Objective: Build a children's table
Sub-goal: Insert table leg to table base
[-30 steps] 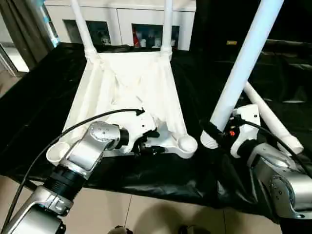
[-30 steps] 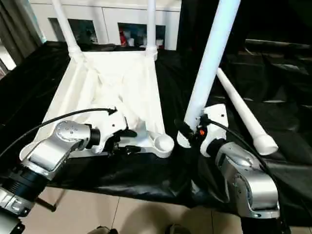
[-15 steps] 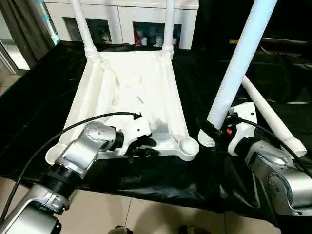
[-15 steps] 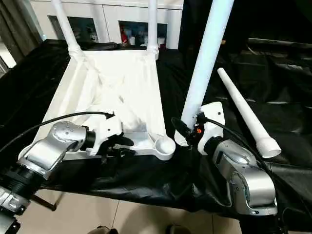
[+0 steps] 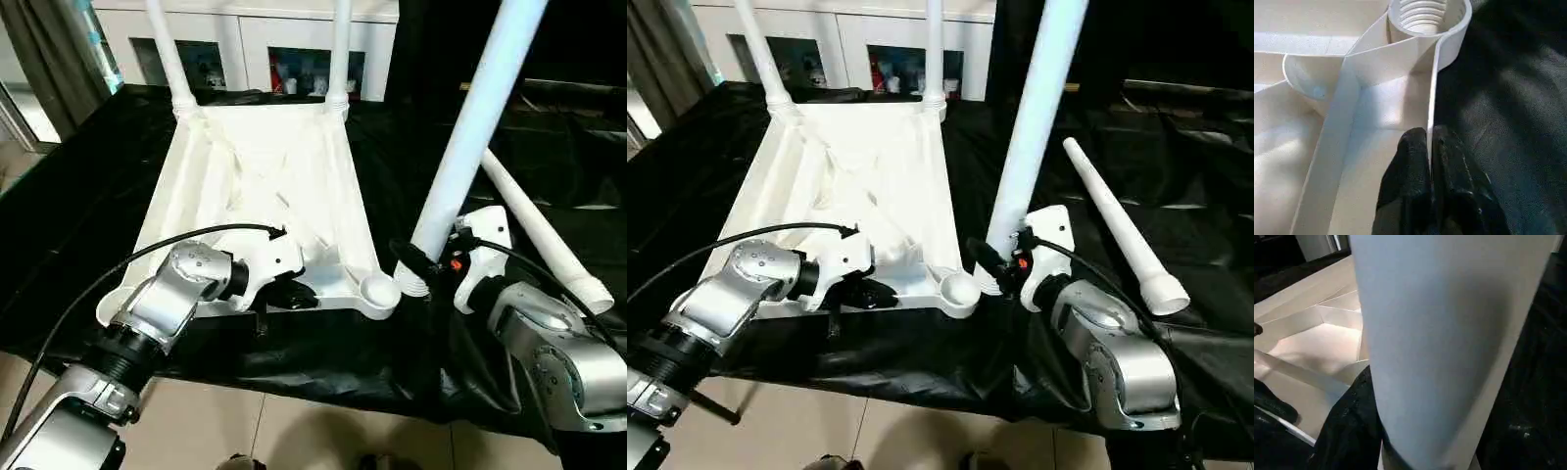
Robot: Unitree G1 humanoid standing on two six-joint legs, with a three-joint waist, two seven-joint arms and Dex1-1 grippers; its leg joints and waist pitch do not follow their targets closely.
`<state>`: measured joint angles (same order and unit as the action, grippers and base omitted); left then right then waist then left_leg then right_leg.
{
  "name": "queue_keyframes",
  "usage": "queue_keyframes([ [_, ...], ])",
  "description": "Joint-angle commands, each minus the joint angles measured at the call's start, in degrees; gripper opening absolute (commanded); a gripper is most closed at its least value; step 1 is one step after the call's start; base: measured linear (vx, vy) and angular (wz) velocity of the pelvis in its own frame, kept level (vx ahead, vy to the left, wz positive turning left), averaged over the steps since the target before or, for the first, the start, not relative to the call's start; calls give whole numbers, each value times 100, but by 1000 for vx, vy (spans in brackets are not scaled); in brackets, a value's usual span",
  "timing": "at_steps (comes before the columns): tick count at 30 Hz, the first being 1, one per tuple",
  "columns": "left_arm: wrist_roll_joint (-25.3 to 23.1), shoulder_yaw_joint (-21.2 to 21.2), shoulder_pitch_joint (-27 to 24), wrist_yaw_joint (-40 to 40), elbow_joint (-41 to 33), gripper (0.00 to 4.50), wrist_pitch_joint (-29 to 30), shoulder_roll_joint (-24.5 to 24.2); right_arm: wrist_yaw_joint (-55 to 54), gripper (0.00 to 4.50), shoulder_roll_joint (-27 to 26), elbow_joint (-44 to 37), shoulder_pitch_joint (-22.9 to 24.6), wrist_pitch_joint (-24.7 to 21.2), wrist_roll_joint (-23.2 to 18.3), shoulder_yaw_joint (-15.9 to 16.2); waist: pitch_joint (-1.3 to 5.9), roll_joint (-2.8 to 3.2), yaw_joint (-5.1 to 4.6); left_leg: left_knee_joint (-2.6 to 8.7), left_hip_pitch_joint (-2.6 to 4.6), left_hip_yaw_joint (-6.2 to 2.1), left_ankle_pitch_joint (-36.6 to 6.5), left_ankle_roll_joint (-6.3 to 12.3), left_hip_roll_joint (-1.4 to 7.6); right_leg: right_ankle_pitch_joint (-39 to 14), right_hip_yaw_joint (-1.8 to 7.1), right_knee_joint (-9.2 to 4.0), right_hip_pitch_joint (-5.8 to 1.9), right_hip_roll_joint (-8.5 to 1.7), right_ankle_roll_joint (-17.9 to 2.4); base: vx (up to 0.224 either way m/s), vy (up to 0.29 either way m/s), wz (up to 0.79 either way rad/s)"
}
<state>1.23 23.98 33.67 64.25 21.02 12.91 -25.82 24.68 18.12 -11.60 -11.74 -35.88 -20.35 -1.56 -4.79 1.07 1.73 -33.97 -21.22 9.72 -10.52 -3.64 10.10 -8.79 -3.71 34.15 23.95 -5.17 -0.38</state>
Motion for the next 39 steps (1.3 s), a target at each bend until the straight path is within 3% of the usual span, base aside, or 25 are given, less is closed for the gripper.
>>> queue_keyframes([
  [1,-109,27,18,-138,105,0,-39,23,58,195,29,30,-116,0,4,48,451,-62,15,393,10,-33,-1060,163,198,-1885,242,-424,-336,-266,-950,0,0,0],
  [3,-149,16,37,-241,182,0,-160,81,62,195,31,45,-131,-1,5,53,457,-65,14,388,8,-32,-1016,173,200,-1766,244,-413,-340,-262,-979,0,0,0],
  [5,-33,-92,131,-293,296,57,-29,226,63,195,23,51,-153,-10,-1,60,464,-70,22,378,19,-22,-975,205,194,-1651,245,-404,-336,-258,-1027,0,0,0],
  [14,-17,-189,422,-319,652,63,-93,507,72,195,3,53,-177,-17,-14,63,461,-82,47,373,7,-24,-933,251,189,-1676,237,-413,-349,-259,-1026,0,0,0],
  [15,-21,-182,432,-306,680,63,-90,525,68,195,1,46,-171,-19,-14,62,451,-26,43,378,19,-23,-995,233,190,-1691,237,-430,-334,-252,-1026,0,0,0],
  [18,-24,-178,452,-312,739,63,-89,591,50,195,-3,24,-156,-29,-21,57,449,-48,42,380,13,-29,-1088,204,185,-1774,231,-436,-351,-258,-1024,0,0,0],
  [27,105,-239,558,-304,939,63,-86,847,32,195,-16,12,-156,-39,-29,68,443,-43,46,382,14,-33,-1093,234,191,-1697,230,-445,-348,-258,-1069,0,0,0],
  [29,113,-249,570,-314,943,90,-46,868,31,195,-18,9,-157,-40,-30,70,442,-45,43,385,10,-34,-1097,239,189,-1688,227,-438,-353,-257,-1081,0,0,0],
  [35,-118,-177,659,-435,1162,97,-279,908,28,195,-8,12,-168,-44,-26,69,440,-45,36,379,8,-31,-1068,283,184,-1671,227,-450,-352,-252,-1068,0,0,0],
  [39,-210,-127,662,-424,1222,97,-333,866,29,195,-2,13,-170,-45,-27,63,428,-47,31,396,10,-40,-1214,229,190,-1930,224,-476,-352,-263,-992,0,0,0],
])
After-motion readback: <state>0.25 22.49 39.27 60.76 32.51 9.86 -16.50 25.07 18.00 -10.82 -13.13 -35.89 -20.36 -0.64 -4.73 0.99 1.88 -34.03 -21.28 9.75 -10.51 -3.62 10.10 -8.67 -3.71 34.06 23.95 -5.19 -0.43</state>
